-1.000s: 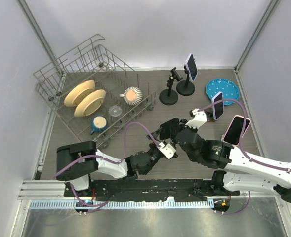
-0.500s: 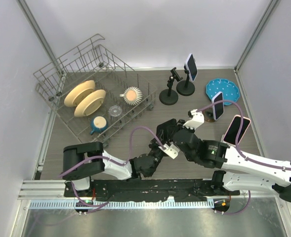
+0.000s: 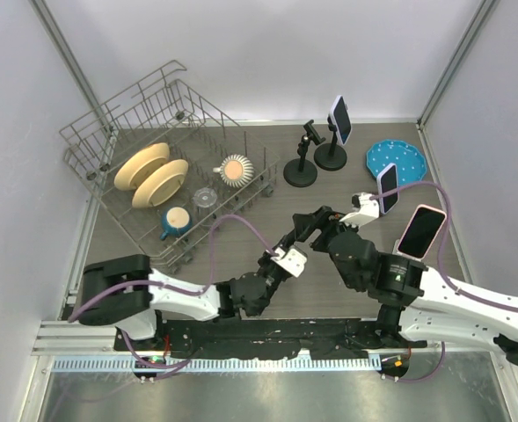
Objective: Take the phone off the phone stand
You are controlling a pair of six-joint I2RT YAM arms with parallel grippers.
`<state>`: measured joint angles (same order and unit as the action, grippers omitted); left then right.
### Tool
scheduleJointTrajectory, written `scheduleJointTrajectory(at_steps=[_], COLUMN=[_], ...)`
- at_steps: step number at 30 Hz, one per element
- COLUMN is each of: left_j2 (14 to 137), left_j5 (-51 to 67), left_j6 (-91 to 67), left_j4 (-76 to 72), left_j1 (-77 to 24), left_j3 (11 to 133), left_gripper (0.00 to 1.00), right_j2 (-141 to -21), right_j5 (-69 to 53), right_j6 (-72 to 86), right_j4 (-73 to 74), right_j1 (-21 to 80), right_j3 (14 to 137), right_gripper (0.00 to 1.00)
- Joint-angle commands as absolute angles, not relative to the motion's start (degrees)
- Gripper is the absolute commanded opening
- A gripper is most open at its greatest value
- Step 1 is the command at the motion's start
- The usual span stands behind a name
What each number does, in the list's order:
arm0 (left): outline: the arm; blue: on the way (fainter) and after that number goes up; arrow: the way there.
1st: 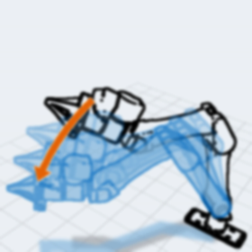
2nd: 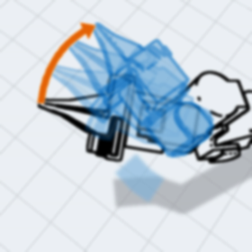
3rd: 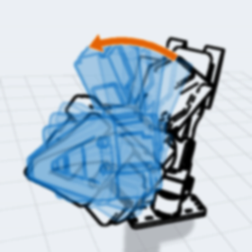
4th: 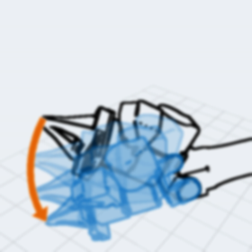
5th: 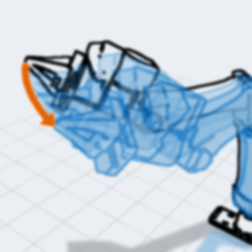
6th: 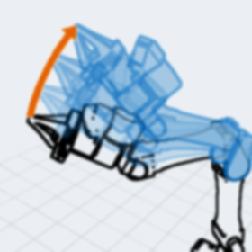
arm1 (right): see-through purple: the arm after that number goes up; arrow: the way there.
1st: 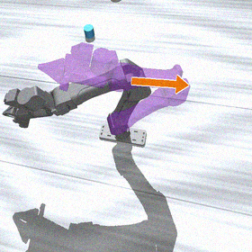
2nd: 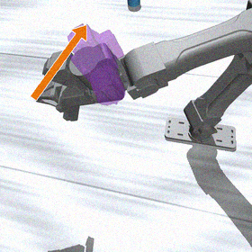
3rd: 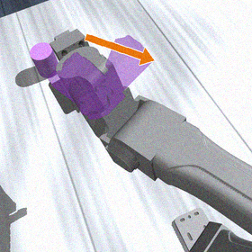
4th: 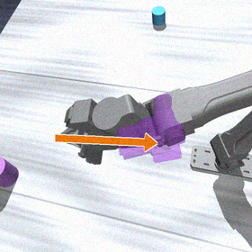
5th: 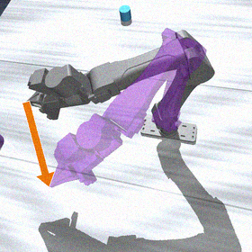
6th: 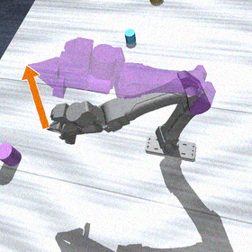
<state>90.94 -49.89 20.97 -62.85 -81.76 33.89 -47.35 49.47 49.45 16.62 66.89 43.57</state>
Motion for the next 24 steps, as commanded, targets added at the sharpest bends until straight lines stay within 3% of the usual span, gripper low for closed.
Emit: scheduleJointTrajectory(at_steps=[1,10,15,24], left_j2=[81.0,72.6,72.6,74.9], left_j5=[-45.0,-17.3,-5.5,2.2], left_j6=[2.1,-32.0,-40.1,-46.6], left_j4=[-44.0,-16.9,-14.5,-17.0], left_j1=[-80.3,-66.1,-60.9,-57.0], left_j3=[35.7,35.2,33.1,30.5], left_gripper=[0.00,0.00,0.00,0.00], right_j2=[-44.0,-38.9,-38.7,-43.1], right_j5=[52.3,52.6,51.6,49.1], right_j6=[44.5,41.0,40.3,38.9], right_j4=[12.3,11.1,10.3,10.2], right_j1=[67.1,67.1,67.1,67.1], right_j3=[43.3,39.8,37.9,37.9], right_gripper=[0.80,0.82,0.82,0.82])
